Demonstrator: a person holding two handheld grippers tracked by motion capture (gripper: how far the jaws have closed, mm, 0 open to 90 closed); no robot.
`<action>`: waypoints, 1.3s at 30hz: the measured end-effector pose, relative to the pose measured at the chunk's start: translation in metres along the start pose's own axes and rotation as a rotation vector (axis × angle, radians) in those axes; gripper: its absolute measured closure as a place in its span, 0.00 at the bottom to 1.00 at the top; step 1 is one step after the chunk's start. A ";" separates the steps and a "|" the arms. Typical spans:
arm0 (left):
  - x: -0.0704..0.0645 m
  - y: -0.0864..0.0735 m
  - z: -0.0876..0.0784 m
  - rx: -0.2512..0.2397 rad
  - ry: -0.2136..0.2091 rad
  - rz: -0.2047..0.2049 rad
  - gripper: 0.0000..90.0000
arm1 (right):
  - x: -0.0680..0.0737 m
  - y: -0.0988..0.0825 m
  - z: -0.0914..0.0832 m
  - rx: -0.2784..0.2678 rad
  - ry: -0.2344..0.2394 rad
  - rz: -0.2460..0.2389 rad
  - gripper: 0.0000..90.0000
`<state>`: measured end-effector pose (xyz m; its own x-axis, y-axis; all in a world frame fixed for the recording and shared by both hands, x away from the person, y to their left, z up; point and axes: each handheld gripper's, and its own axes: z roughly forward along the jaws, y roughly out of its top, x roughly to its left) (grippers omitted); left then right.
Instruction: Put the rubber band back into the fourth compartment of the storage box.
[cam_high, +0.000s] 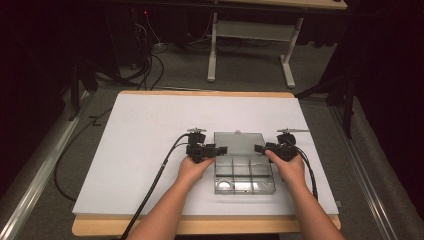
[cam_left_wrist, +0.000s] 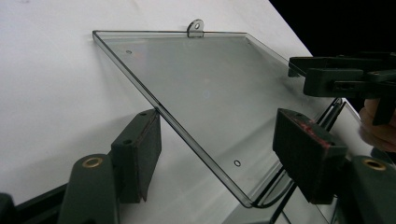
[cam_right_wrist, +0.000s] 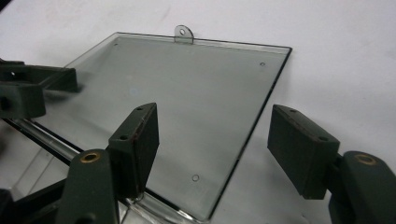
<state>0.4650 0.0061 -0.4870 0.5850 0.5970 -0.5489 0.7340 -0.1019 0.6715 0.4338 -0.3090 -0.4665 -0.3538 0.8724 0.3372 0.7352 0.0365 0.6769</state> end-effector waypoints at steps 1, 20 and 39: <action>0.000 0.000 0.000 0.001 0.000 -0.001 0.37 | 0.000 0.000 0.001 -0.001 0.006 0.005 0.38; -0.014 0.007 -0.009 -0.035 0.071 0.111 0.55 | 0.010 0.003 -0.002 -0.040 -0.004 -0.022 0.40; -0.035 0.005 -0.030 -0.153 0.153 0.256 0.80 | 0.028 0.000 -0.029 -0.136 -0.082 -0.107 0.62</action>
<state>0.4378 0.0089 -0.4491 0.6766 0.6812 -0.2797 0.5028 -0.1498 0.8513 0.4069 -0.2985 -0.4380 -0.3730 0.9043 0.2076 0.6093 0.0700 0.7899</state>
